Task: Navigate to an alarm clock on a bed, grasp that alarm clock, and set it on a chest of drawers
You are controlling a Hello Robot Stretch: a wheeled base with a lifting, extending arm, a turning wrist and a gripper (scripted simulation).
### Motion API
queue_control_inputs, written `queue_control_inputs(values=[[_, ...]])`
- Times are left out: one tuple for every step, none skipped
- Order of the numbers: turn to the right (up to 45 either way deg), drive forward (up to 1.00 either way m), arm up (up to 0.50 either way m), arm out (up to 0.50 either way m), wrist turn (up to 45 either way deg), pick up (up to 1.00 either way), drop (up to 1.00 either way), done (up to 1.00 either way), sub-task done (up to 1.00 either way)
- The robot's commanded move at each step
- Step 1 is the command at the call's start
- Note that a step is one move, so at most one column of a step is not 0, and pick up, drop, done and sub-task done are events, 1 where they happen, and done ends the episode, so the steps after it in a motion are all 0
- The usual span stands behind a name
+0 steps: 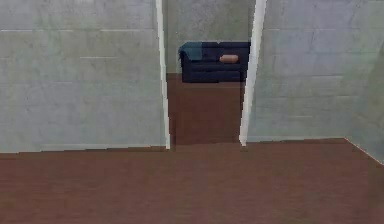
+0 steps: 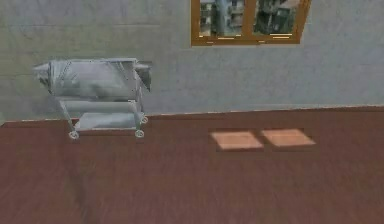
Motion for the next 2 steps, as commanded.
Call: queue_control_inputs(values=[[0.0, 1.00, 0.00, 0.00, 0.0, 0.00, 0.00, 0.00, 0.00], [0.0, 1.00, 0.00, 0.00, 0.0, 0.00, 0.00, 0.00, 0.00]])
